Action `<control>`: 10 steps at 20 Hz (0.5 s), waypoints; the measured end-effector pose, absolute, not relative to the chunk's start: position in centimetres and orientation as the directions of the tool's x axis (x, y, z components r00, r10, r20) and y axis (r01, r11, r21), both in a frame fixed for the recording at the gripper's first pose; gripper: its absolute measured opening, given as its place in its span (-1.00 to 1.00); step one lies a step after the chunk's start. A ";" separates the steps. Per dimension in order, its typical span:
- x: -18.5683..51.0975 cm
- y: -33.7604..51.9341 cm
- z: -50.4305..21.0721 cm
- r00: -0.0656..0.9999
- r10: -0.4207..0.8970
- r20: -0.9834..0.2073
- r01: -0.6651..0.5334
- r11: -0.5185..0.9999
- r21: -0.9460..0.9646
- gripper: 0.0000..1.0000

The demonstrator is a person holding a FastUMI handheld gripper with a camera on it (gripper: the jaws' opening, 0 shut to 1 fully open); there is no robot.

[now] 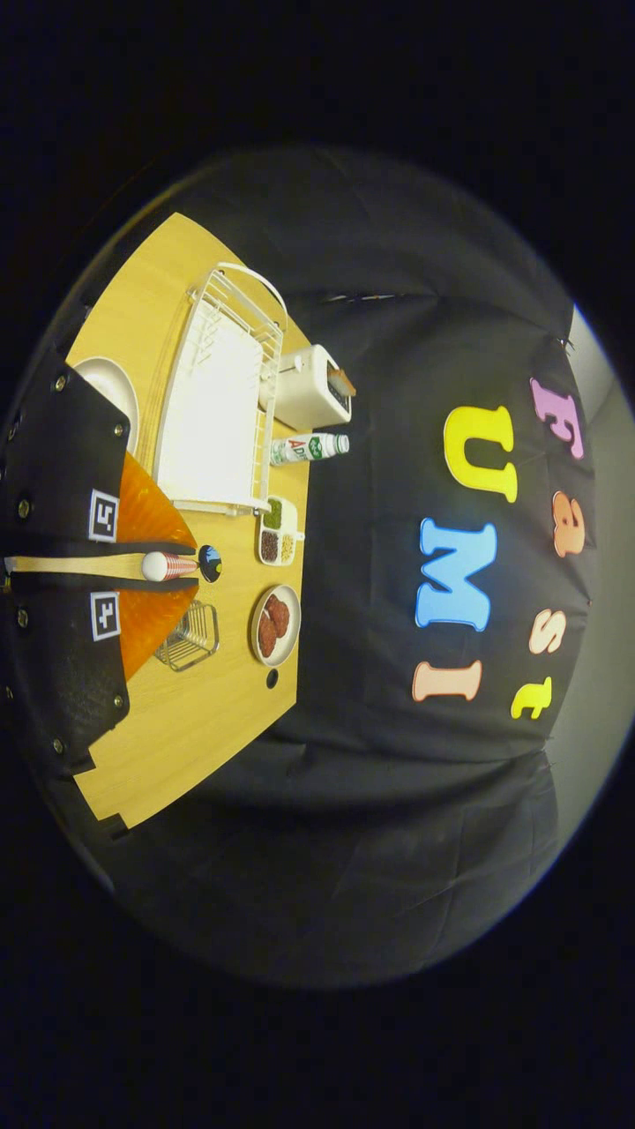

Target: Take the plate from the dish rack, then take the spoon from the basket and place it into the plate.

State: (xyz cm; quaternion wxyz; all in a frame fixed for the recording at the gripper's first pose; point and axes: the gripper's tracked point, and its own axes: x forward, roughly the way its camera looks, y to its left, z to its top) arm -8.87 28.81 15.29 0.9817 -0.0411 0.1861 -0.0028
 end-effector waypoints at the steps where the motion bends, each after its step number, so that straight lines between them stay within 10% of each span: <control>1: -9.5 29.9 15.4 0.931 0.004 -0.364 -0.036 0.996 -0.081 -0.87; 10: -15.2 37.0 12.9 0.893 0.174 -0.416 -0.217 0.974 -0.058 -0.87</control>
